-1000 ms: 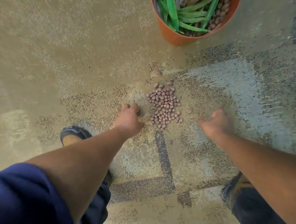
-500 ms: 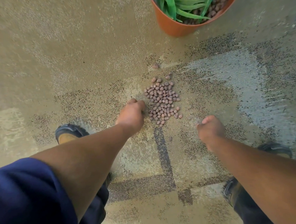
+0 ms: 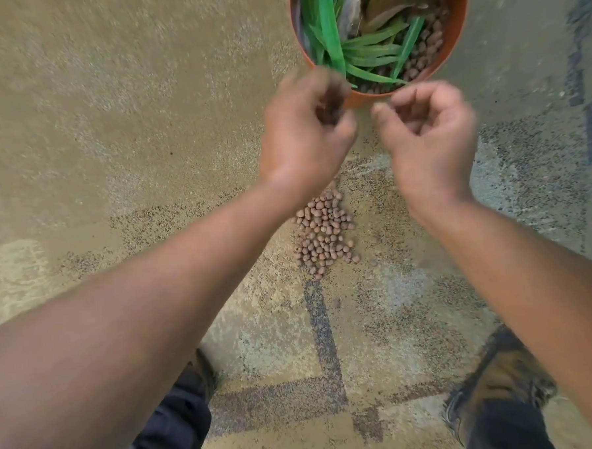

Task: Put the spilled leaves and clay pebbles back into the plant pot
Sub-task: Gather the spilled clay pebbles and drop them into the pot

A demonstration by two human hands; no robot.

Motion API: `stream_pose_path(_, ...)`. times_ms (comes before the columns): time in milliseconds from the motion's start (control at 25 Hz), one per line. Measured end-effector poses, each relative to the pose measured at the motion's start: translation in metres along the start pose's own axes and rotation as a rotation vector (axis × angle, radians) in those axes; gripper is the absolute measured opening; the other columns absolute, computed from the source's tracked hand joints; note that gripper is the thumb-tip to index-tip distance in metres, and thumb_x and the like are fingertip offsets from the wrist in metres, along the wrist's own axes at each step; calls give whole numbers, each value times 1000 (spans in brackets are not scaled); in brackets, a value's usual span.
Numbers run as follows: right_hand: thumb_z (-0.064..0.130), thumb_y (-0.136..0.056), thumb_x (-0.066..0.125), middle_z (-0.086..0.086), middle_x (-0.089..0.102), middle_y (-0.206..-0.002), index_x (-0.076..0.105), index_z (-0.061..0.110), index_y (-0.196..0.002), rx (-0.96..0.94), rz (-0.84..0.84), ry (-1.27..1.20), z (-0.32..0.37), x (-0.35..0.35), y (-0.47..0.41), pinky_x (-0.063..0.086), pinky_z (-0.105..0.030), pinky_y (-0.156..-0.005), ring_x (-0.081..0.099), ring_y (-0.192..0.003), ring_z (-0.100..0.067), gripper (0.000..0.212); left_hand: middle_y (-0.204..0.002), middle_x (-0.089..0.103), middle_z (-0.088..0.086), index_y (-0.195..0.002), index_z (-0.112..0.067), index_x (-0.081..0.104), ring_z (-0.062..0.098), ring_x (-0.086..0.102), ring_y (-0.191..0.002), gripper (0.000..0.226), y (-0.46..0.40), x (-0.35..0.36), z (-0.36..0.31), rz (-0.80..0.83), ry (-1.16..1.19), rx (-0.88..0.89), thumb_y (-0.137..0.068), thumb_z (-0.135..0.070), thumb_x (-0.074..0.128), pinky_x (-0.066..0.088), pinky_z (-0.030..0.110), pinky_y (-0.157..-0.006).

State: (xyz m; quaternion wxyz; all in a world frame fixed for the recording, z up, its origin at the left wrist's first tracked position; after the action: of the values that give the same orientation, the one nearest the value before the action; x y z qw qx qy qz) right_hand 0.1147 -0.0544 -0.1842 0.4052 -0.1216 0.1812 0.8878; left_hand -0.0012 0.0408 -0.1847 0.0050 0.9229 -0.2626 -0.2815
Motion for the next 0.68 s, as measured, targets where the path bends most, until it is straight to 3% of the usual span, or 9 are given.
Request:
stream_pose_path(120,19,-85,78,5,66,-87,62,25,-90,-40,-29,17,17,11,-40,60,-32,-72,60,-76,-6,17,-97,62,1,-97,-17,72,15,65,-77,15,-45,5,-15,-12,-53,85,-83,-11,72,51,17,-62)
stream_pose_path(200,19,-88,78,-2,65,-97,61,18,-97,8,-11,39,10,19,-51,58,-33,-77,57,-78,-7,20,-103,62,-4,-110,-20,74,11,64,-81,25,-58,10,-7,14,-126,50,-86,-15,75,53,16,-68)
stream_pose_path(320,12,-88,76,-5,63,-108,61,19,-99,-38,-1,175,-4,21,-39,56,-21,-77,55,-78,-2,20,-112,62,-2,-120,-14,72,9,68,-87,35,-47,13,8,42,-129,38,-85,-8,77,59,26,-79)
stream_pose_path(440,9,-84,75,1,55,-106,65,18,-97,-169,-33,276,-16,18,-14,44,-7,-81,54,-88,-2,18,-106,55,-6,-110,-15,70,7,66,-80,28,-20,12,22,29,-89,130,-85,-4,75,58,22,-71)
stream_pose_path(560,4,-88,71,-2,64,-108,64,22,-97,4,78,302,-44,10,4,55,-18,-80,60,-88,-10,21,-111,55,-8,-115,-22,67,5,64,-85,32,7,17,50,130,-187,-25,-88,-6,74,60,24,-80)
stream_pose_path(680,5,-91,71,1,66,-113,63,27,-100,208,325,451,-78,3,21,53,-20,-67,60,-77,-6,25,-132,58,-4,-131,-24,63,15,61,-114,43,32,20,82,397,-344,-193,-91,-10,72,56,29,-98)
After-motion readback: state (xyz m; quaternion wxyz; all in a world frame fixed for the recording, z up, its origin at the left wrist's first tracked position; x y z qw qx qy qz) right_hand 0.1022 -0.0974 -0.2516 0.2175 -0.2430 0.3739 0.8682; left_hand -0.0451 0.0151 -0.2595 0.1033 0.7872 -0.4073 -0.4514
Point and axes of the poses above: each hand's wrist, its own y-axis away from the middle knuckle, its own x-axis out of the palm, z = x × y, the point moved 1 cm from there along -y, towards the middle knuckle
